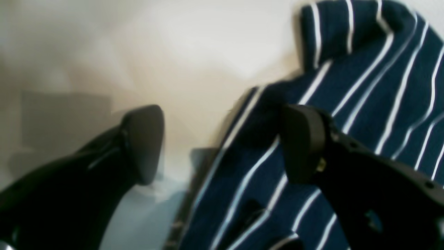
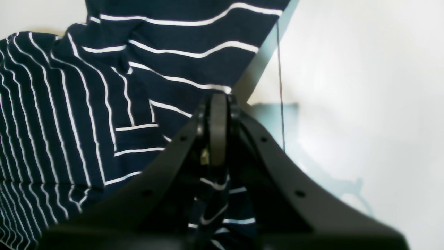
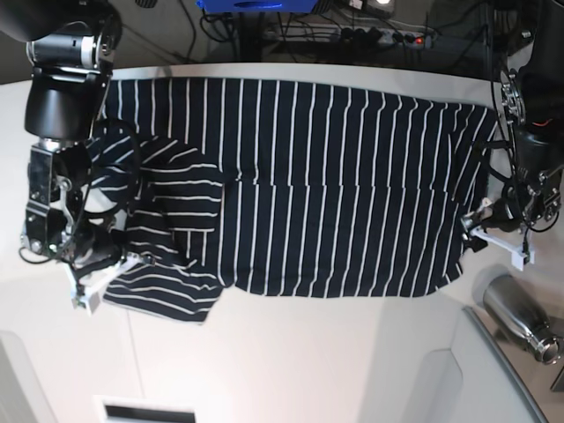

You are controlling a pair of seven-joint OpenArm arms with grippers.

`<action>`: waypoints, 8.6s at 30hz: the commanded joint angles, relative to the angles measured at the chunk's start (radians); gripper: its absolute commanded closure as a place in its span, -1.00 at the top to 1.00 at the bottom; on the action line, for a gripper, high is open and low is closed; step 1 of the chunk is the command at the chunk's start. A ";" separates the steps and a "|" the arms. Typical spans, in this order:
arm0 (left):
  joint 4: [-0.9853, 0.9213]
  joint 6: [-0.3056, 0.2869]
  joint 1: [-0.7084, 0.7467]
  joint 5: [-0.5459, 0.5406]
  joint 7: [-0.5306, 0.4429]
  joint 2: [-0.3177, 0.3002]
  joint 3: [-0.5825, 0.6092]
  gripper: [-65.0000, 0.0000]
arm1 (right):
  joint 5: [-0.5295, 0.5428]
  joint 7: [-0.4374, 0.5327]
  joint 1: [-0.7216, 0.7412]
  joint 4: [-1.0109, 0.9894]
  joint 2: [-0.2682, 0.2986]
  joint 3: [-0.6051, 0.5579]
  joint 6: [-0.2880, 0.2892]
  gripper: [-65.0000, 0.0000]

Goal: Layout the t-shirt on the table in an organized manner, then fold the t-shirt properly
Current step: 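Move the left gripper along the shirt edge and grasp the hem, then fold the grasped shirt side with the left gripper toward the shirt's middle, then pull the shirt with both grippers to straighten the folded sides, then regrasp the folded shirt end with the right gripper and tuck it flat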

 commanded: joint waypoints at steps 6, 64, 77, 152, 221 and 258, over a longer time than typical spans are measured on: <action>0.011 -0.013 -0.004 -0.013 0.002 0.009 0.010 0.43 | 0.009 0.015 0.024 0.020 0.008 0.001 0.004 -1.00; 0.904 -0.013 0.409 -0.007 0.493 0.035 -0.345 0.33 | 0.009 0.015 0.022 0.016 0.007 0.003 0.004 -1.00; 0.356 -0.102 0.172 -0.010 0.180 0.041 -0.210 0.33 | 0.009 0.015 0.022 0.014 0.013 0.001 0.004 -1.00; 0.313 -0.101 -0.059 -0.015 0.094 0.046 -0.055 -1.00 | 0.005 0.430 0.093 -0.201 0.191 -0.154 0.076 -1.00; 0.770 -0.161 0.424 -0.007 0.305 0.001 -0.168 -1.00 | 0.009 -0.026 -0.350 0.284 0.146 0.069 0.029 -1.00; 0.773 -0.161 0.409 -0.006 0.302 -0.005 -0.162 -1.00 | 0.006 -0.124 -0.387 0.551 0.005 0.190 0.013 0.12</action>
